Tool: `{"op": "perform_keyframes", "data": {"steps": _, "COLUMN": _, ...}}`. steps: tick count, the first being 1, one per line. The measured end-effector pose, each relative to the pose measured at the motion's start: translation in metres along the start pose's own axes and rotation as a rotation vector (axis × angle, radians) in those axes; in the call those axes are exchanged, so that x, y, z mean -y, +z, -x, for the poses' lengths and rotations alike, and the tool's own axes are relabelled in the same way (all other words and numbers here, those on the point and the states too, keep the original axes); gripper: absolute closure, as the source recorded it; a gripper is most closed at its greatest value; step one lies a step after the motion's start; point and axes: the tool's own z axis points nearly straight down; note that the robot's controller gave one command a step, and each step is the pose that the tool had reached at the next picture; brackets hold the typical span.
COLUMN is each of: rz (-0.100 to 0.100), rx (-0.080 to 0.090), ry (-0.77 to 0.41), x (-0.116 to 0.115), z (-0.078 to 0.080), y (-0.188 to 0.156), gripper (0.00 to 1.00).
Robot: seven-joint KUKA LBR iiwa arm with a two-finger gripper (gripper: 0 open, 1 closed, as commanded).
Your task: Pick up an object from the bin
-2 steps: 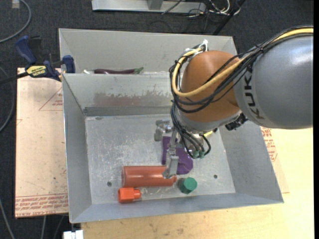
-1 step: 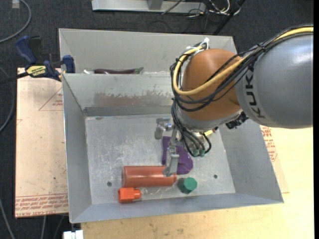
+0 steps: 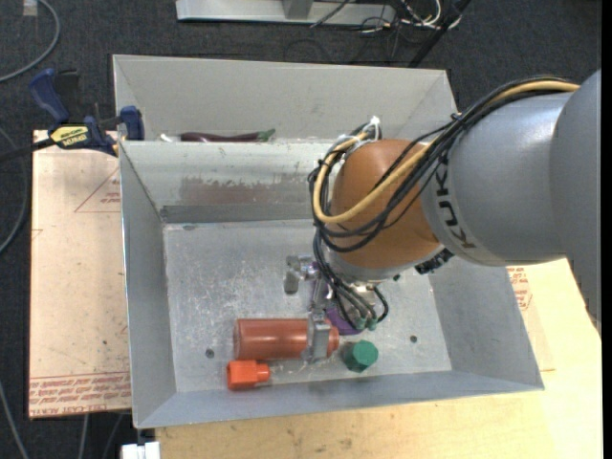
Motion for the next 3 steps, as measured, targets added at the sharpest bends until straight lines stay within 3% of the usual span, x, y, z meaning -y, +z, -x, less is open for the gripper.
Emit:
{"op": "perform_keyframes", "data": {"steps": 1, "rz": -0.001, "rx": -0.01, "ry": -0.024, "x": 0.0, "z": -0.007, "y": 0.035, "gripper": 0.0}}
{"op": "perform_keyframes", "data": {"steps": 2, "rz": 0.0, "rx": -0.002, "ry": -0.086, "x": -0.019, "z": -0.016, "y": -0.005, "gripper": 0.0}}
{"op": "perform_keyframes", "data": {"steps": 3, "rz": 0.001, "rx": -0.001, "ry": -0.044, "x": -0.018, "z": -0.015, "y": 0.052, "gripper": 0.0}}
